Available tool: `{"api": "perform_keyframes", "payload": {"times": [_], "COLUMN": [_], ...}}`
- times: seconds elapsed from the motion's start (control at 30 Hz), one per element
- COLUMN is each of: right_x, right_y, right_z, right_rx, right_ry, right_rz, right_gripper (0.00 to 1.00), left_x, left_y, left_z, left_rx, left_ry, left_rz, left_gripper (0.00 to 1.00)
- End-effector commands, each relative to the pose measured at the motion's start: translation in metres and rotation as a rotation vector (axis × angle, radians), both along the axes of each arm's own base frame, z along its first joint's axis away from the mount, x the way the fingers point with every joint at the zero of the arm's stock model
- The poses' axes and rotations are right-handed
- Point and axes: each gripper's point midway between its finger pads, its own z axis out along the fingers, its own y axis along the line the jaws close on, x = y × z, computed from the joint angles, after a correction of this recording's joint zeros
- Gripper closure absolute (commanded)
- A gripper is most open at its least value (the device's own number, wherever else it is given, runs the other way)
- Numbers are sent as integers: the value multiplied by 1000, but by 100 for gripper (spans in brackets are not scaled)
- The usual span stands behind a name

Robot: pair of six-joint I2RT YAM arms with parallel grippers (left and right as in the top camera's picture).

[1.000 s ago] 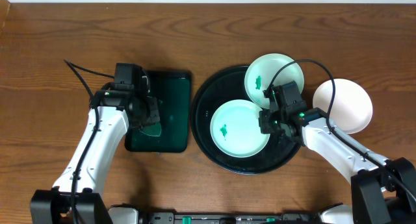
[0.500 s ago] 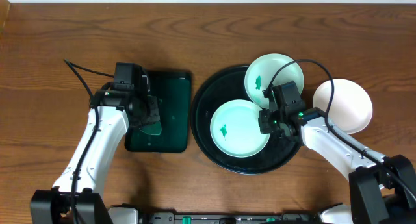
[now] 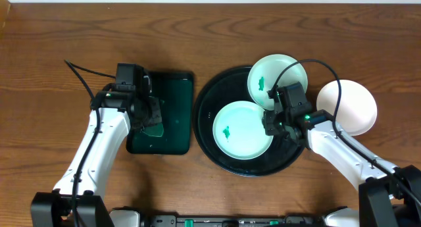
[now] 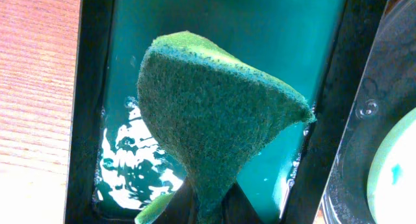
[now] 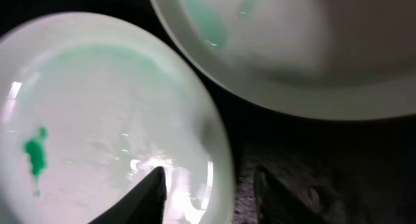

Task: Clean dirty plates on tray and stack at the side

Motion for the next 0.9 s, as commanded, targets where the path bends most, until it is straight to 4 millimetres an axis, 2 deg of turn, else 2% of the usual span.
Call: {"api": "perform_keyframes", "payload": {"times": [0.0, 0.17, 0.3, 0.37, 0.53, 0.87], "right_x": [1, -2, -4, -4, -5, -5], "right_y": [-7, -8, -4, -4, -5, -5], "right_z": [-1, -12, -17, -19, -20, -20], "right_rx": [-59, -68, -50, -53, -54, -54], "right_ry": [-10, 25, 45, 51, 53, 55], "right_rz": [-8, -17, -6, -5, -6, -5], "right_gripper": [58, 65, 78, 81, 99, 99], "left_x": [0, 0, 0, 0, 0, 0], "left_y": [2, 2, 2, 2, 2, 2], "left_z": [1, 1, 1, 1, 1, 1], "left_rx": [9, 9, 9, 9, 9, 9], "left_ry": [-5, -5, -5, -5, -5, -6], "left_rz": [11, 11, 11, 11, 11, 11], "left_gripper": [93, 93, 93, 93, 93, 93]}}
